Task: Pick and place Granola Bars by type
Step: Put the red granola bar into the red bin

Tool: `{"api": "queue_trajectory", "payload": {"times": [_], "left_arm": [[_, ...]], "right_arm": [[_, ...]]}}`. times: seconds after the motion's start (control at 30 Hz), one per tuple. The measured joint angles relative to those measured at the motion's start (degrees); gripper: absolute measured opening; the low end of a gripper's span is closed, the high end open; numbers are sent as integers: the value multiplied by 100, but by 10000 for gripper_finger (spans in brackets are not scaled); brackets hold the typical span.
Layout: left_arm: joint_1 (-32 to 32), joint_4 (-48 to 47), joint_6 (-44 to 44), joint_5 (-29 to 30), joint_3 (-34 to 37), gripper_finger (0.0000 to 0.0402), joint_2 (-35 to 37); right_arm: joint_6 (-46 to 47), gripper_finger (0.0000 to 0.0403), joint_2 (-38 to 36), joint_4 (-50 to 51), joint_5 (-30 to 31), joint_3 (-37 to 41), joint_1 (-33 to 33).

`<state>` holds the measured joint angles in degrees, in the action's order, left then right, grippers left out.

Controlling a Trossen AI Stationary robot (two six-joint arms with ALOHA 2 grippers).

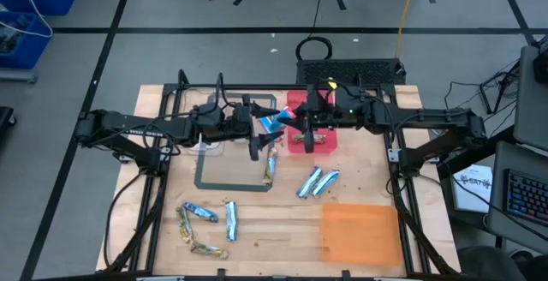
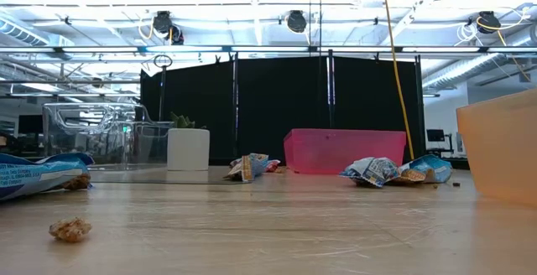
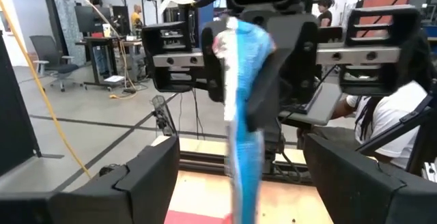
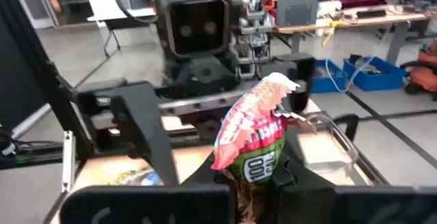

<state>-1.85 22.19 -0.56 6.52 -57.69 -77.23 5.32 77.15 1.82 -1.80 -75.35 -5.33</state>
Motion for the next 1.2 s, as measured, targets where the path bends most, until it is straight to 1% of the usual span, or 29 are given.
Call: {"api": "queue_trajectory", "payload": {"times": [0.17, 0.23, 0.4, 0.6, 0.8, 0.93, 1.0, 1.2], "left_arm": [[0, -23, 0, -33, 0, 308, 20], [9, -38, -9, -42, 0, 306, 48], [9, -216, -57, -47, -2, 313, 115], [47, -507, -175, -44, -2, 323, 176], [125, -704, -232, -49, -4, 324, 192], [162, -695, -258, -46, -7, 324, 203], [164, -735, -274, -48, -7, 324, 197], [164, -749, -315, -46, -7, 324, 197]], "right_arm": [[-36, 7, -189, 497, -15, 4, -210], [-122, 5, -271, 640, -106, 4, -332], [-296, 6, -482, 1106, -178, 0, -682], [-456, 6, -641, 1731, -584, 0, -1292], [-839, 6, -639, 2198, -610, 0, -1906], [-950, 6, -637, 2451, -855, 0, -2324], [-962, 6, -636, 2546, -883, 0, -2484], [-1308, 6, -448, 2810, -879, 0, -2707]]}}
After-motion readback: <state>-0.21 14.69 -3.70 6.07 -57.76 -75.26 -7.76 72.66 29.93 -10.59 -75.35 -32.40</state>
